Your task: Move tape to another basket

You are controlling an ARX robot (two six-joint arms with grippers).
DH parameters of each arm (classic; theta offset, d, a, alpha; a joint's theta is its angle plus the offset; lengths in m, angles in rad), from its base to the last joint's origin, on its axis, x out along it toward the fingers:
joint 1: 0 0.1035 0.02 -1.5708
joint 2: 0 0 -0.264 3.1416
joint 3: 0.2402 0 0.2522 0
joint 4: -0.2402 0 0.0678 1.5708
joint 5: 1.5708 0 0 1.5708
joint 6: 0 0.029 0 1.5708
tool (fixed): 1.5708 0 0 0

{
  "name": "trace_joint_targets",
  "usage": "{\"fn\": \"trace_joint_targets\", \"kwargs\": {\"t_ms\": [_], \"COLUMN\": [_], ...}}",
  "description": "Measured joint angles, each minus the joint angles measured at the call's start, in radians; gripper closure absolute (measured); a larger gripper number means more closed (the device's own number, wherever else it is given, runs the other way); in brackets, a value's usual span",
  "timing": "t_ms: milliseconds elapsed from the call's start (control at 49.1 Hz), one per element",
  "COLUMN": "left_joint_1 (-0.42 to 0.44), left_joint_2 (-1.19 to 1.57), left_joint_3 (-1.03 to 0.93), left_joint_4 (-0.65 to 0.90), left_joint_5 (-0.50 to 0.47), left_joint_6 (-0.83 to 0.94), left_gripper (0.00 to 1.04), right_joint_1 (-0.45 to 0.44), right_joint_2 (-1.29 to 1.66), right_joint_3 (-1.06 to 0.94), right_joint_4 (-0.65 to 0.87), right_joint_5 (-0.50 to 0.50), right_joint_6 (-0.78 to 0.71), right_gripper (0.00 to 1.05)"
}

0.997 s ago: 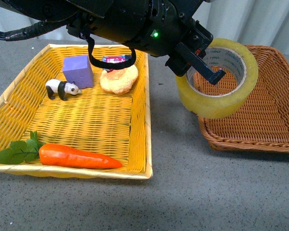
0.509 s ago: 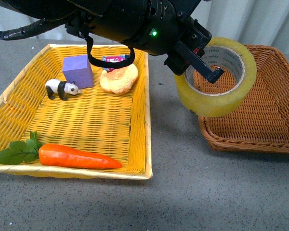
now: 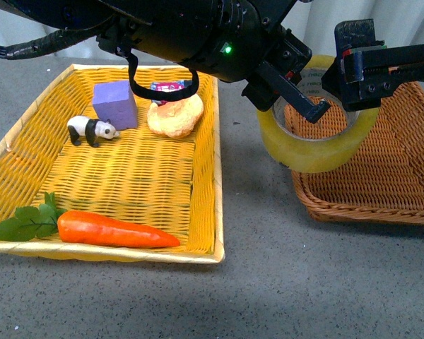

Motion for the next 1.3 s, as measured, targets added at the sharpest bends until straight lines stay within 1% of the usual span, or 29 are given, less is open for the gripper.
{"fn": "trace_joint_targets", "kwargs": {"t_ms": [224,488,590,631,672,753,834,875,895,916,977,997,1017,1099,1140,1221,1302], "left_joint_1": [0.000,0.000,0.000,0.000,0.000,0.000,0.000,-0.001,-0.008,-0.013,-0.034,-0.039,-0.046,-0.050,-0.050,-0.048,-0.049], "left_joint_2": [0.000,0.000,0.000,0.000,0.000,0.000,0.000,0.000,-0.001,-0.005,-0.012,-0.013,-0.016,-0.025,-0.033,-0.058,-0.074], "left_joint_3": [0.000,0.000,0.000,0.000,0.000,0.000,0.000,0.000,0.002,0.006,0.007,0.007,0.007,0.007,0.007,0.001,-0.014], "left_joint_4": [0.000,0.000,0.000,0.000,0.000,0.000,0.000,0.000,-0.004,-0.016,-0.024,-0.024,-0.026,-0.026,-0.029,-0.052,-0.071], "left_joint_5": [0.000,0.000,0.000,0.000,0.000,0.000,0.000,-0.004,-0.028,-0.085,-0.185,-0.200,-0.215,-0.220,-0.215,-0.178,-0.155], "left_joint_6": [0.000,0.000,0.000,0.000,0.000,0.000,0.000,0.000,0.000,0.000,0.003,0.003,0.004,-0.005,-0.016,-0.038,-0.039], "left_gripper": [0.89,0.89,0.89,0.89,0.89,0.89,0.89,0.89,0.89,0.89,0.89,0.89,0.87,0.76,0.68,0.50,0.36], "right_joint_1": [-0.007,-0.034,-0.039,-0.040,-0.040,-0.040,-0.040,-0.040,-0.040,-0.040,-0.040,-0.041,-0.041,-0.047,-0.051,-0.066,-0.089], "right_joint_2": [0.017,0.032,0.037,0.038,0.038,0.039,0.041,0.042,0.044,0.048,0.060,0.062,0.066,0.070,0.070,0.074,0.089], "right_joint_3": [0.003,0.006,0.011,0.014,0.017,0.021,0.031,0.035,0.035,0.035,0.042,0.043,0.044,0.045,0.045,0.048,0.055], "right_joint_4": [-0.044,-0.047,-0.047,-0.048,-0.052,-0.061,-0.071,-0.078,-0.080,-0.080,-0.080,-0.080,-0.080,-0.079,-0.071,-0.046,-0.031], "right_joint_5": [0.016,-0.015,-0.035,-0.050,-0.068,-0.089,-0.108,-0.114,-0.114,-0.114,-0.105,-0.103,-0.099,-0.102,-0.100,-0.077,-0.052], "right_joint_6": [0.019,0.058,0.080,0.095,0.114,0.150,0.180,0.185,0.185,0.184,0.180,0.179,0.178,0.198,0.207,0.214,0.213], "right_gripper": [0.09,0.10,0.23,0.30,0.39,0.53,0.71,0.77,0.79,0.81,0.85,0.86,0.87,0.89,0.89,0.89,0.89]}}
